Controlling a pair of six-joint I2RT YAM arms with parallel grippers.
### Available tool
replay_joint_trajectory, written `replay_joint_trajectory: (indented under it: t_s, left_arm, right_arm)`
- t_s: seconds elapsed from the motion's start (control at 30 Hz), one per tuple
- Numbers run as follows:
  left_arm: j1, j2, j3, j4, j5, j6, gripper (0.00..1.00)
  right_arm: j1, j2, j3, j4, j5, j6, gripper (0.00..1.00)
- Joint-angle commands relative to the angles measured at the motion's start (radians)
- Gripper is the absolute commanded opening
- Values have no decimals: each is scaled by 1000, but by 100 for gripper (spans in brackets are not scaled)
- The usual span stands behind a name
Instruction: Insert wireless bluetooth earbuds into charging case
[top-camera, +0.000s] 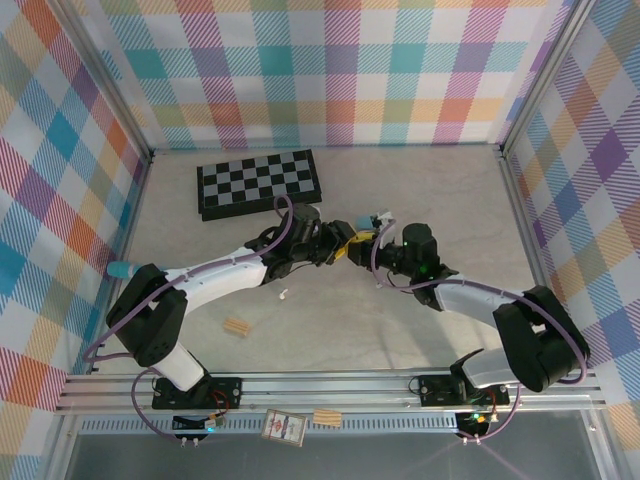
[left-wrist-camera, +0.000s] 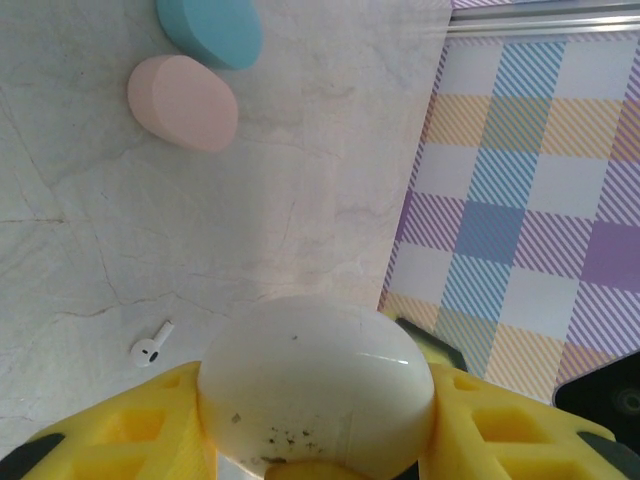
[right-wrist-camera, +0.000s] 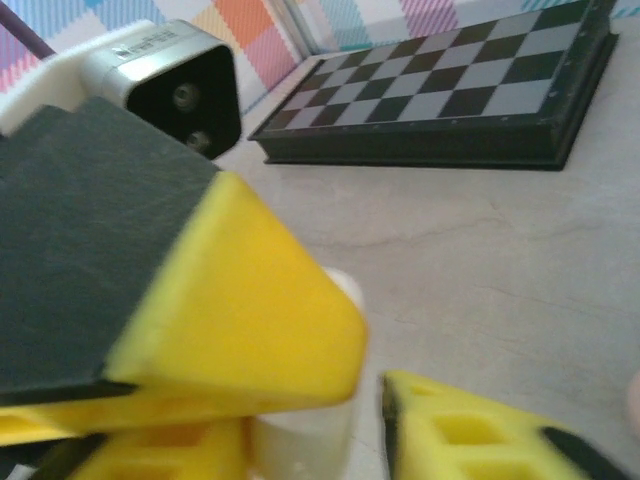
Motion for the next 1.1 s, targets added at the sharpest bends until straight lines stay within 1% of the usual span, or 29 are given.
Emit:
replay_joint_trajectory:
  t_s: [0.0, 0.1, 0.13, 0.17, 0.27, 0.33, 0.37, 0.47, 0.57, 0.63, 0.7, 0.73, 0.77, 0.83, 0.87, 0.93, 1.0, 1.07]
  left_arm:
    - [-4, -40, -20, 27, 27, -16, 42]
    - [-3, -44, -29, 47, 22, -21, 43]
    - [-4, -45, -36, 60, 19, -21, 46]
    - [-4, -51, -40, 69, 12, -22, 49]
    - [10, -70, -55, 101, 4, -10, 70]
    - [44, -86, -57, 119, 24, 34, 95]
    - [59, -96, -57, 118, 28, 71, 100]
    - [102, -153, -60, 109, 19, 256, 100]
    - [127, -215, -86, 123, 21, 481, 100]
    - [137, -271, -119, 129, -4, 642, 100]
    - [143, -326, -156, 149, 11, 812, 99]
    - [143, -353, -177, 167, 41, 912, 99]
    - [143, -375, -186, 161, 59, 980, 99]
    - [143, -414, -189, 120, 112, 1133, 99]
    - [145, -429, -194, 113, 154, 1195, 99]
    - [143, -458, -215, 116, 289, 1318, 100]
    - [143, -469, -236, 144, 431, 1386, 99]
    - [143, -457, -244, 185, 510, 1387, 96]
  right_arm:
    - [0, -6, 53, -30, -19, -16, 26]
    - [1, -26, 67, -105, -36, -43, 17]
    - [2, -34, 66, -114, -37, -50, 15]
    - [2, -42, 65, -126, -36, -60, 14]
    - [0, -77, 75, -190, -35, -105, 14]
    - [-1, -104, 96, -257, -50, -156, 13]
    - [-2, -112, 107, -294, -59, -177, 13]
    - [-10, -143, 157, -416, -100, -254, 13]
    - [-22, -158, 229, -556, -137, -327, 12]
    - [-27, -161, 294, -653, -161, -376, 12]
    - [-30, -159, 359, -746, -193, -434, 12]
    - [-31, -155, 398, -799, -214, -467, 12]
    - [-32, -150, 430, -844, -230, -492, 12]
    - [-32, -135, 511, -949, -265, -546, 13]
    - [-32, -127, 544, -996, -280, -569, 13]
    - [-32, -112, 613, -1084, -323, -616, 13]
    - [-32, -98, 667, -1143, -388, -654, 13]
    - [-31, -73, 727, -1230, -478, -702, 13]
